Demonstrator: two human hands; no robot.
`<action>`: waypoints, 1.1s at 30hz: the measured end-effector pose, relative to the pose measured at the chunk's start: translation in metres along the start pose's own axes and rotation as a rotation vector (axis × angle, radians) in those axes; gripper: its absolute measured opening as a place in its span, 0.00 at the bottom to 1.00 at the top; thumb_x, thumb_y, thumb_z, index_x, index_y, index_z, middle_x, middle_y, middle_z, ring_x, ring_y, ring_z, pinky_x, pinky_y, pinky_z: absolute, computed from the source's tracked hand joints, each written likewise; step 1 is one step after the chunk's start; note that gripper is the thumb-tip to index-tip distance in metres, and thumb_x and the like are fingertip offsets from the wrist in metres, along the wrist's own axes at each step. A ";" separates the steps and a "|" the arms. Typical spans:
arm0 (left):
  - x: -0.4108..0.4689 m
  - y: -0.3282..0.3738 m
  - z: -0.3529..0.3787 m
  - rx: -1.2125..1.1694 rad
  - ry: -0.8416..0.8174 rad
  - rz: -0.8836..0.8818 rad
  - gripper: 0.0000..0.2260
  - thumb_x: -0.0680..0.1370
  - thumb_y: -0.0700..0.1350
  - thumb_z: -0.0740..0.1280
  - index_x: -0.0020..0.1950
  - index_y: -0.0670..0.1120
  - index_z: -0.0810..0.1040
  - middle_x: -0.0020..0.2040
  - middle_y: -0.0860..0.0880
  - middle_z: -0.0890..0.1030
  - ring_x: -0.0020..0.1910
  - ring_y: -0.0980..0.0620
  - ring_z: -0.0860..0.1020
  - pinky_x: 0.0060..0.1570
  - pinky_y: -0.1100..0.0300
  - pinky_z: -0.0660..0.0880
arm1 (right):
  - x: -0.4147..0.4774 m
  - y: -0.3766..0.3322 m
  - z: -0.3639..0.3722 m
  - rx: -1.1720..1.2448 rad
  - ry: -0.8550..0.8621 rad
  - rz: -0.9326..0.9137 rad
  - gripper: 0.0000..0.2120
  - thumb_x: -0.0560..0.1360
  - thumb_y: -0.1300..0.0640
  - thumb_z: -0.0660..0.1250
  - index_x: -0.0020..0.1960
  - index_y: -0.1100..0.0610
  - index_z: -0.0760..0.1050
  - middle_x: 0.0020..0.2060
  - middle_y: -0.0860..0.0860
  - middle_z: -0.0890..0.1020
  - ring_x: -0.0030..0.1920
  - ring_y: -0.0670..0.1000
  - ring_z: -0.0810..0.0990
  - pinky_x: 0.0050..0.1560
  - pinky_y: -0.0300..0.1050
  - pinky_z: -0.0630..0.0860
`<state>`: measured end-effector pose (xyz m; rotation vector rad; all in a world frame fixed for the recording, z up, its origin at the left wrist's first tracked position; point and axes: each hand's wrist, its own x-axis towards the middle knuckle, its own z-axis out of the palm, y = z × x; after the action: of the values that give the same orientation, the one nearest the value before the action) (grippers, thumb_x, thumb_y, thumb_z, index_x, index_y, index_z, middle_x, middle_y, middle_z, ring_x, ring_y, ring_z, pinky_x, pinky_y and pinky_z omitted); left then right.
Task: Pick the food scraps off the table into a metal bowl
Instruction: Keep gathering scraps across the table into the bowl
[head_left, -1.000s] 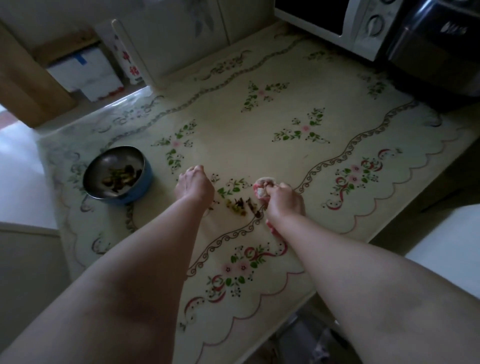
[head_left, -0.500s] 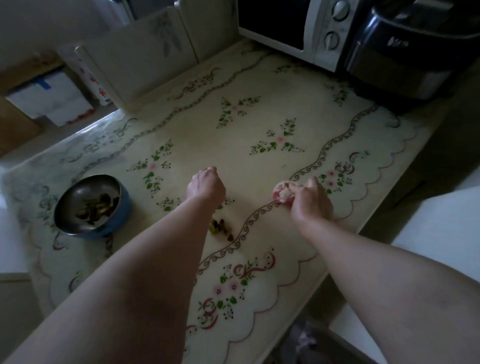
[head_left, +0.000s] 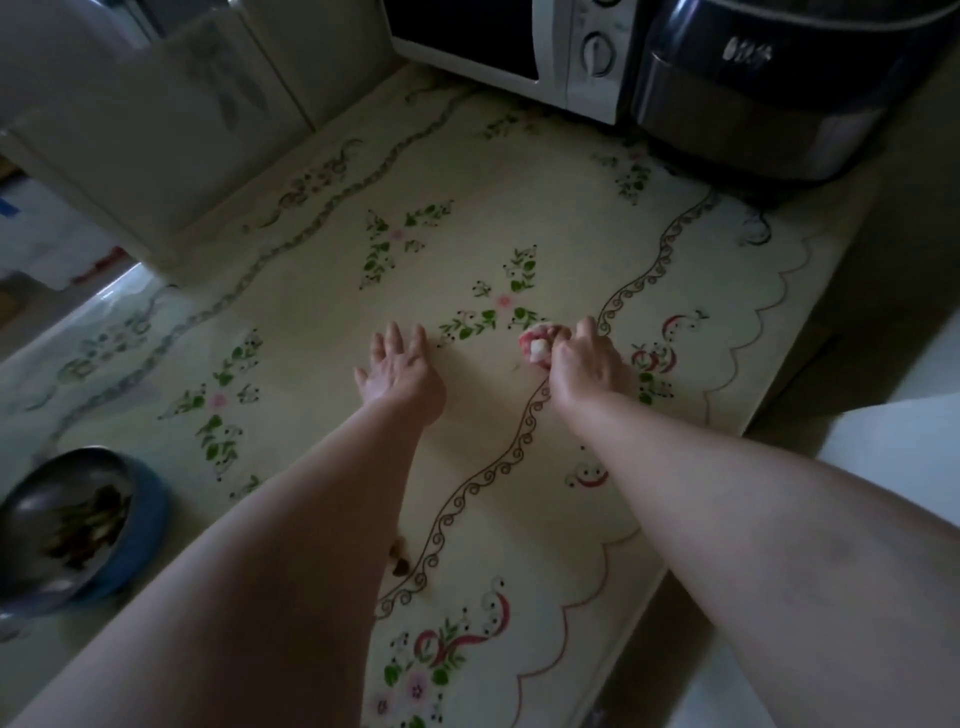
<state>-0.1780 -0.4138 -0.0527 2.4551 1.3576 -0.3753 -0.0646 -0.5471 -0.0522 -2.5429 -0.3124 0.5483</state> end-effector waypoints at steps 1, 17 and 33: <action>0.007 -0.002 0.000 -0.002 0.007 0.001 0.33 0.79 0.36 0.55 0.80 0.53 0.45 0.79 0.50 0.40 0.78 0.48 0.39 0.76 0.42 0.44 | 0.009 -0.005 0.000 -0.012 0.006 -0.004 0.14 0.83 0.57 0.48 0.64 0.59 0.67 0.59 0.59 0.75 0.50 0.56 0.75 0.38 0.44 0.66; 0.086 -0.049 -0.002 0.006 -0.032 -0.161 0.37 0.78 0.66 0.48 0.78 0.50 0.34 0.78 0.49 0.32 0.76 0.47 0.32 0.70 0.37 0.34 | 0.120 -0.144 0.075 0.472 0.053 -0.081 0.09 0.79 0.56 0.54 0.50 0.55 0.73 0.41 0.52 0.80 0.42 0.52 0.80 0.45 0.39 0.79; 0.086 -0.050 -0.012 -0.027 -0.109 -0.151 0.37 0.78 0.66 0.49 0.78 0.51 0.34 0.77 0.49 0.30 0.75 0.46 0.30 0.71 0.36 0.34 | 0.155 -0.116 0.044 -0.470 -0.022 -0.368 0.26 0.82 0.53 0.47 0.79 0.56 0.50 0.79 0.57 0.48 0.78 0.60 0.45 0.77 0.53 0.44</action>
<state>-0.1753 -0.3171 -0.0809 2.2818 1.4959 -0.5143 0.0408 -0.3808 -0.0749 -2.8159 -0.9943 0.3920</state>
